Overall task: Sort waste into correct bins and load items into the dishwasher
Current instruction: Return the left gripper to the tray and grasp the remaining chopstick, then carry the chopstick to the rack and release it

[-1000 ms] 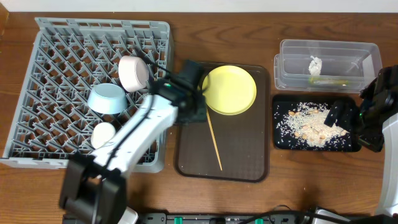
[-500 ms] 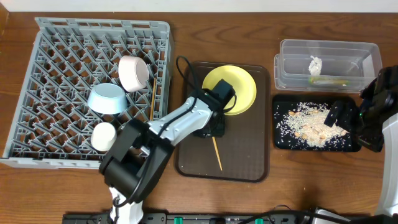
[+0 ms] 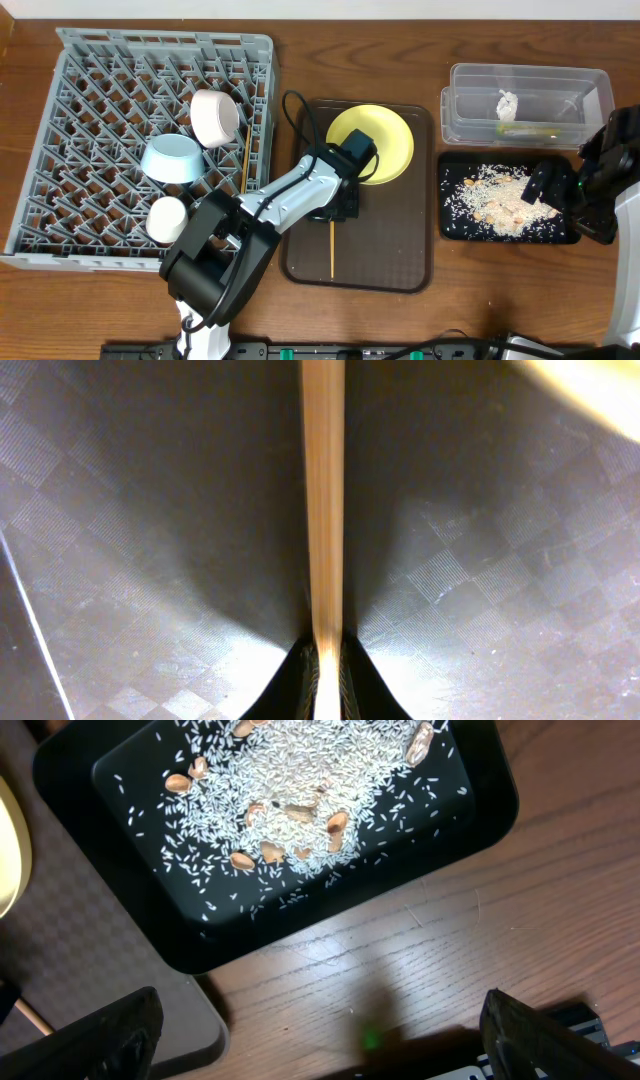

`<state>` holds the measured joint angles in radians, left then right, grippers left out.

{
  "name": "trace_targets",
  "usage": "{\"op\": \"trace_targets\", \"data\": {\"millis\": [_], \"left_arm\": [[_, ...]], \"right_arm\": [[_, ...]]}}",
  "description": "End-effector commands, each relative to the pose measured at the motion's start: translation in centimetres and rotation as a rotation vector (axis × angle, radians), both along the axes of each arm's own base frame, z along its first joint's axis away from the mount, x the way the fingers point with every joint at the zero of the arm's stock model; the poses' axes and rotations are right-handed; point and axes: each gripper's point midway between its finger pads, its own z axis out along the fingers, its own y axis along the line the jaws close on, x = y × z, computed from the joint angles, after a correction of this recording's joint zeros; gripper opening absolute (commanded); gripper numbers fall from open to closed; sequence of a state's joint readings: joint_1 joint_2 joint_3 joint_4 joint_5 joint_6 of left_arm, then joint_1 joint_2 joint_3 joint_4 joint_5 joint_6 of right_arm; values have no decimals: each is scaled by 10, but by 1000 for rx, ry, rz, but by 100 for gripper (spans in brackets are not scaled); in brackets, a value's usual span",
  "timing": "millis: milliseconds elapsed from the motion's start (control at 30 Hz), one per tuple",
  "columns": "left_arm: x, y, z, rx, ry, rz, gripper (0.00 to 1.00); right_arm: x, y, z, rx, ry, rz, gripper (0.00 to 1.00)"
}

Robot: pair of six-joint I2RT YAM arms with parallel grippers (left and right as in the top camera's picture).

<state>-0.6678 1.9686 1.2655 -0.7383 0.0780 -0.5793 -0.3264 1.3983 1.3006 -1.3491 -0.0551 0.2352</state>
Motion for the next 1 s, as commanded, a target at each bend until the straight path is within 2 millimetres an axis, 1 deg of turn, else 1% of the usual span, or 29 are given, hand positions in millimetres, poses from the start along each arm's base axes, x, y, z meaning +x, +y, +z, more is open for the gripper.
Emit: {"op": "trace_targets", "data": {"millis": [0, 67, 133, 200, 267, 333, 467, 567, 633, 667, 733, 800, 867, 967], "left_arm": [[-7, 11, -17, 50, 43, 3, 8], [-5, 13, -14, 48, 40, 3, 8], [0, 18, -7, 47, 30, 5, 8], [8, 27, 7, 50, 7, 13, 8], [18, 37, 26, 53, -30, 30, 8], [30, 47, 50, 37, -83, 39, 8], [52, 66, 108, -37, -231, 55, 8], [61, 84, 151, -75, -356, 38, 8], [64, 99, 173, -76, -423, 5, 8], [65, 106, 181, -70, -447, -13, 8], [67, 120, 189, -48, -476, -52, 8], [70, 133, 189, -20, -480, -85, 8], [73, 146, 184, 2, -466, -88, 8], [79, 160, 172, 17, -436, -52, 8]], "right_arm": [[1, -1, 5, -1, -16, -14, 99], [1, -1, 5, -1, -16, -14, 99], [1, -1, 5, -1, -15, -14, 99], [1, -1, 5, -2, -16, -14, 99], [1, -1, 5, -1, -16, -14, 99], [1, -1, 5, -1, -16, -14, 99], [1, -1, 5, -2, -16, -14, 99], [1, -1, 5, -1, -16, -14, 99], [1, -1, 5, -1, -15, -14, 99], [1, -1, 5, -1, -16, -14, 99], [1, -1, 5, -1, -16, -15, 99], [1, -1, 5, -1, -14, -15, 99], [0, -1, 5, 0, -12, -14, 99], [0, -1, 5, 0, -11, -14, 99]]}}
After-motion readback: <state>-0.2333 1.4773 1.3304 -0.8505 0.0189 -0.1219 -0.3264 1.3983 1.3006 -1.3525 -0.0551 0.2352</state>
